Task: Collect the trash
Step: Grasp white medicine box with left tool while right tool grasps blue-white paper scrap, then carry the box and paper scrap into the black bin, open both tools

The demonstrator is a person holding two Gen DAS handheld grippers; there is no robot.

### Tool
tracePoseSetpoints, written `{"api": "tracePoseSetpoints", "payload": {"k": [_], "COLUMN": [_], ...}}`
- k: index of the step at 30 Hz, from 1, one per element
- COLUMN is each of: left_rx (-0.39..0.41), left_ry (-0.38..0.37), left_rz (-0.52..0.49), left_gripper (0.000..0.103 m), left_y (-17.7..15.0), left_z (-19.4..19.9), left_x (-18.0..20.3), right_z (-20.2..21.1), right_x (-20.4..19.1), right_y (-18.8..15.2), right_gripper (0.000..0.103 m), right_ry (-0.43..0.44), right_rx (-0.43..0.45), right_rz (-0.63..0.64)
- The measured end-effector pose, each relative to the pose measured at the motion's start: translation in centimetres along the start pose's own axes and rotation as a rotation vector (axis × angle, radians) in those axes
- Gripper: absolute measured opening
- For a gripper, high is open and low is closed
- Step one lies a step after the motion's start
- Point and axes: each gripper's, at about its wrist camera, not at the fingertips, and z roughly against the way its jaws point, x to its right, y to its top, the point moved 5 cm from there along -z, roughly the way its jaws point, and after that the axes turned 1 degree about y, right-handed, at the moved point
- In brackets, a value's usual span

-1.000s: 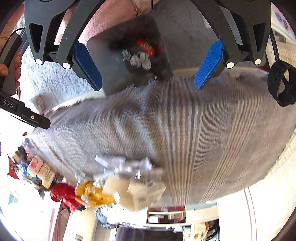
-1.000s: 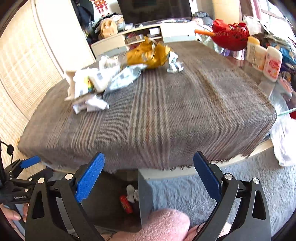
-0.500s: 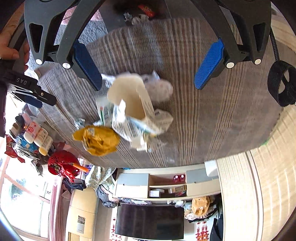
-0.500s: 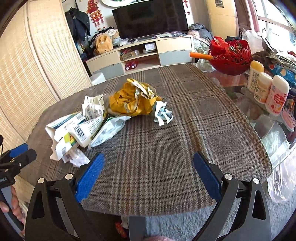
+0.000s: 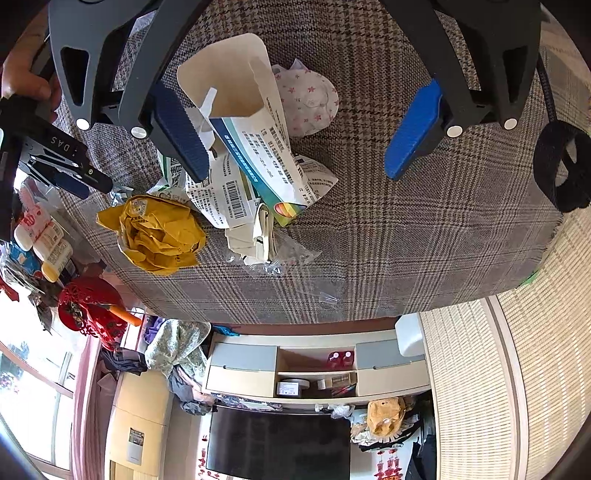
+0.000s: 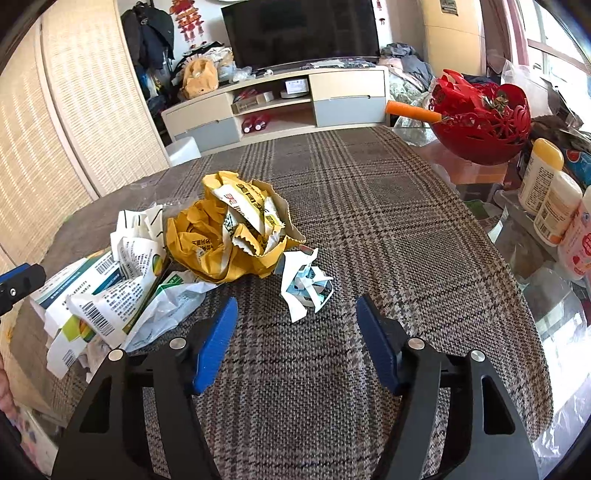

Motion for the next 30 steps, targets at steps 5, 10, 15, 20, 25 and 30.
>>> {"api": "tracePoseSetpoints", "payload": {"k": [5, 10, 15, 20, 25, 30], "left_rx": [-0.019, -0.073, -0.104, -0.129, -0.12, -0.107], "left_ry": [0.032, 0.052, 0.043, 0.026, 0.044, 0.039], "left_rz": [-0.007, -0.013, -0.027, -0.024, -0.016, -0.021], "left_gripper": [0.09, 0.09, 0.081, 0.066, 0.051, 0.046], "left_y": [0.4, -0.4, -1.4, -2.3, -2.5, -3.4], "left_z": [-1.2, -3.1, -4.3, -4.7, -3.7, -2.2], "left_x": [0.2, 0.2, 1.0, 0.9, 0.4, 0.0], "right_z": [-1.3, -2.4, -3.1, -3.6, -2.5, 0.2], "right_x": [0.3, 0.4, 0.9, 1.3, 0.8, 0.1], "right_y": [0.7, 0.8, 0.5, 0.3, -0.2, -1.4], "right_gripper": [0.066, 0.063, 0.057, 0.032, 0.022, 0.019], "right_ry": [-0.001, 0.008, 0.008, 0.013, 0.031, 0.038], "right_rx": [-0.002, -0.012, -0.018, -0.021, -0.014, 0.008], "right_rz": [-0.003, -0.002, -0.008, -0.014, 0.002, 0.011]}}
